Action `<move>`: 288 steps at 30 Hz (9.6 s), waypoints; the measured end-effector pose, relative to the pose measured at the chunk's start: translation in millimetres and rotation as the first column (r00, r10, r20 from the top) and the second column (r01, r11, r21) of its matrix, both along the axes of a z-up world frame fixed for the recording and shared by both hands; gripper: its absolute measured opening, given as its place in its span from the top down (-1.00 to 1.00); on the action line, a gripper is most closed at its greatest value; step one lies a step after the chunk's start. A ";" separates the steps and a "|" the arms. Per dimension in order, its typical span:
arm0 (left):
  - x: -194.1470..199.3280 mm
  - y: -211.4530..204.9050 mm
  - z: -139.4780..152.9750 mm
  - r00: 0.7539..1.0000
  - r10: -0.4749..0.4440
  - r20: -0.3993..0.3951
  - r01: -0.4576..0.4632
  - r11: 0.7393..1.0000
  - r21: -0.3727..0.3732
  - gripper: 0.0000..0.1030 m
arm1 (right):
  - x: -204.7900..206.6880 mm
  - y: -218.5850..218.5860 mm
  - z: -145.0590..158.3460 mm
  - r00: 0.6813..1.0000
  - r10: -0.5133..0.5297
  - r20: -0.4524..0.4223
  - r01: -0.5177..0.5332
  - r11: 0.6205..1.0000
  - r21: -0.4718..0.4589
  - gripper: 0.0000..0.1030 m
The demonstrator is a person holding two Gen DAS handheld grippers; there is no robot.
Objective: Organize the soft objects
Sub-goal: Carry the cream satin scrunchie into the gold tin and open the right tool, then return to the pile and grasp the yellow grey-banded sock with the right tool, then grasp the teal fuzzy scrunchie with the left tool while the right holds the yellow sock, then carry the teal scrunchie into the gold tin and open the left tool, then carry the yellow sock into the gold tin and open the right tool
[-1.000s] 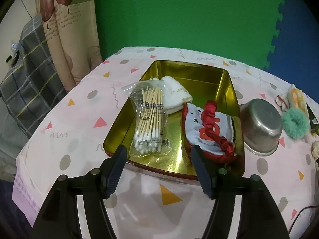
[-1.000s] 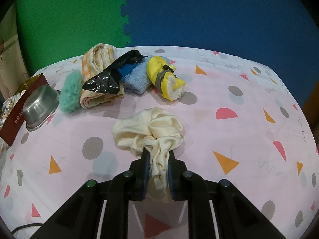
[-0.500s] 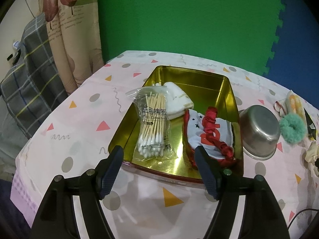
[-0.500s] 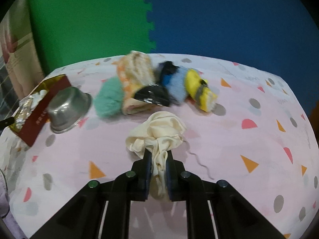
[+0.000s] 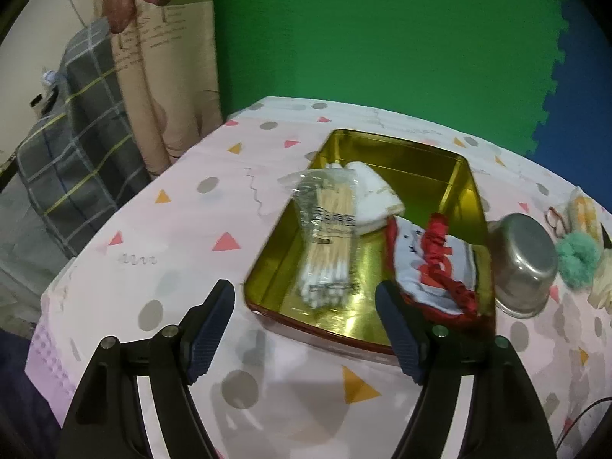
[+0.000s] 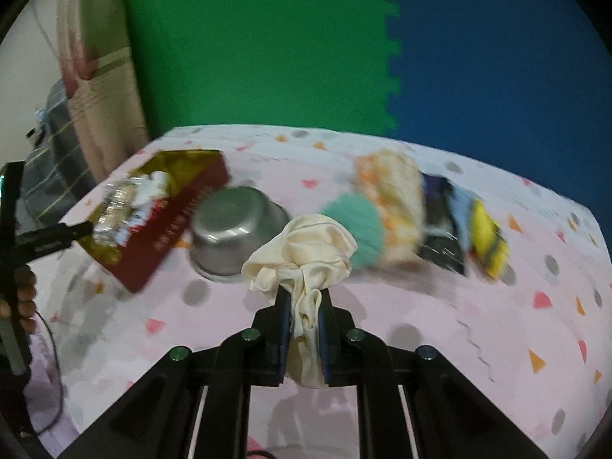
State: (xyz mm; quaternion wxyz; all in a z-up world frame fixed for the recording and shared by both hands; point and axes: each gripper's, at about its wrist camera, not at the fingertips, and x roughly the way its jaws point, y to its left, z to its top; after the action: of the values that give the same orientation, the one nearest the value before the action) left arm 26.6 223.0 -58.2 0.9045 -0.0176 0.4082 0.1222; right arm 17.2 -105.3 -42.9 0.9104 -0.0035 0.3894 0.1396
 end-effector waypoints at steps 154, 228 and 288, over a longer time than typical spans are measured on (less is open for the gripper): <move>30.6 -254.6 33.1 0.783 -0.622 -0.030 0.598 0.764 -0.242 0.71 | 18.9 -219.0 -78.1 0.897 -0.434 -0.084 0.440 0.895 0.077 0.41; 160.5 -55.9 -2.8 0.962 -0.208 -0.177 0.194 0.976 -0.095 -0.24 | 22.7 -213.0 -77.3 0.897 -0.435 -0.074 0.437 0.900 0.006 0.41; -12.3 -18.4 9.9 0.996 -0.043 0.077 0.045 0.999 -0.023 -0.54 | 19.2 -190.8 -66.3 0.888 -0.456 -0.054 0.447 0.885 -0.131 0.49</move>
State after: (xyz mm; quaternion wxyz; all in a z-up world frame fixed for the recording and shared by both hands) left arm 14.3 204.6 -48.2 0.9216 -0.0247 0.3750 0.0966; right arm 36.4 -296.1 -109.2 0.8992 0.0404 0.4243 -0.0987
